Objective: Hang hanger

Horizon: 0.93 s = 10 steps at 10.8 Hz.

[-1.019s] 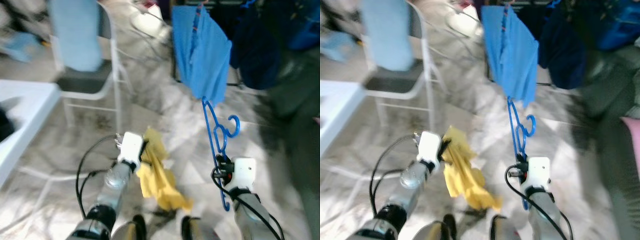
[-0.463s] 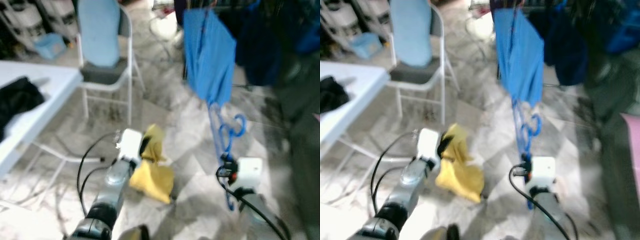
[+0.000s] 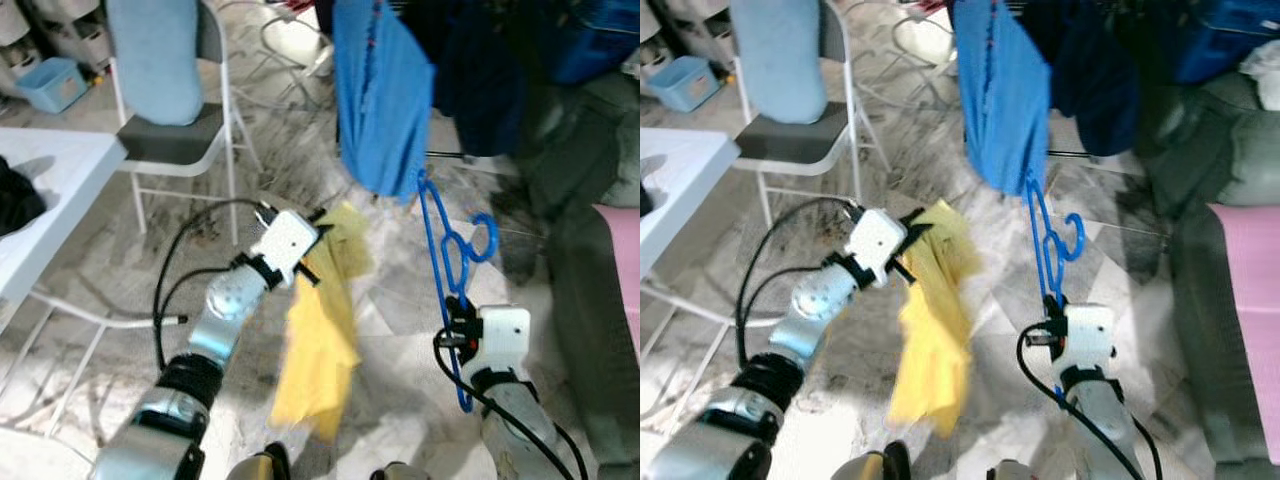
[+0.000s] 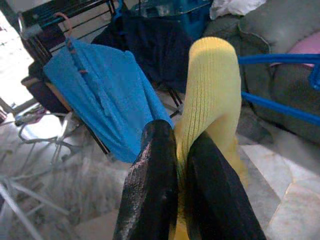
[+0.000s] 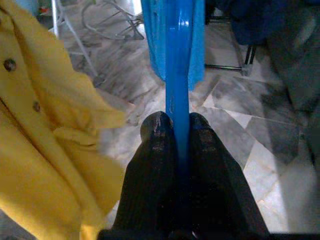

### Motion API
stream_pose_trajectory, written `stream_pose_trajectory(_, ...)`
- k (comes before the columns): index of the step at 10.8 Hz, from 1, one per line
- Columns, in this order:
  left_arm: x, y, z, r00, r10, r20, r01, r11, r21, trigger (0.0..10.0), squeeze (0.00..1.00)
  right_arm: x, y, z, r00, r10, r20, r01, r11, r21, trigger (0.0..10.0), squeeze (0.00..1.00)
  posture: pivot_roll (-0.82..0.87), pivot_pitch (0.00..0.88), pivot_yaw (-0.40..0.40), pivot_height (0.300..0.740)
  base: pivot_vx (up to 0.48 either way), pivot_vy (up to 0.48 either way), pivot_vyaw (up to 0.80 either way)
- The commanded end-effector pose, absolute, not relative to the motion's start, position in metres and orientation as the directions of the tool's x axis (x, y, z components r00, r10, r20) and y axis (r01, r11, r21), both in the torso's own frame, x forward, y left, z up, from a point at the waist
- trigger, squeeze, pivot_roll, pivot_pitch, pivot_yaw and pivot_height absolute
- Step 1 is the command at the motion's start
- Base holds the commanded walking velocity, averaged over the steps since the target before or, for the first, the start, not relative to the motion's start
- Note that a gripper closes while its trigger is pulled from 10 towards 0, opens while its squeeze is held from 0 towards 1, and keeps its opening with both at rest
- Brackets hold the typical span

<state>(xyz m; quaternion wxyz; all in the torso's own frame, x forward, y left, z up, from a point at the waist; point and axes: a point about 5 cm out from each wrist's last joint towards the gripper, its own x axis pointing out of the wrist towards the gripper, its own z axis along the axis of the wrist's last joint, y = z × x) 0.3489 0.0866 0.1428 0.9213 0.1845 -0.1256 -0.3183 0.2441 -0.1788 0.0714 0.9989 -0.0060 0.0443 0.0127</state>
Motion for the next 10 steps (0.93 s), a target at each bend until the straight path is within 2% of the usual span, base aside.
stream_pose_trajectory(1,0.352,0.092,0.147,0.770,-0.628,0.114,0.536,0.733,0.419,10.0,0.00,0.242,-0.177,0.071,0.995,0.019,-0.099,-0.019,1.000,-0.004,10.0,0.00,-0.21,0.201,0.095,0.740,0.000,0.000,0.00)
stream_pose_trajectory(2,0.351,0.093,0.142,0.764,-0.638,0.096,0.549,0.720,0.424,10.0,0.00,0.240,-0.176,0.068,0.994,0.018,-0.109,-0.018,1.000,0.003,10.0,0.00,-0.21,0.204,0.101,0.740,0.000,0.000,-0.80)
stream_pose_trajectory(5,0.347,0.086,0.136,0.752,-0.653,0.090,0.572,0.714,0.403,10.0,0.00,0.238,-0.175,0.068,0.993,0.029,-0.118,-0.030,1.000,-0.007,10.0,0.00,-0.22,0.201,0.085,0.740,0.000,0.264,-0.62)
stream_pose_trajectory(10,0.342,0.080,0.130,0.746,-0.659,0.089,0.586,0.715,0.382,10.0,0.00,0.240,-0.176,0.068,0.990,0.059,-0.127,-0.064,0.997,-0.036,10.0,0.00,-0.22,0.202,0.066,0.740,0.000,0.398,0.00)
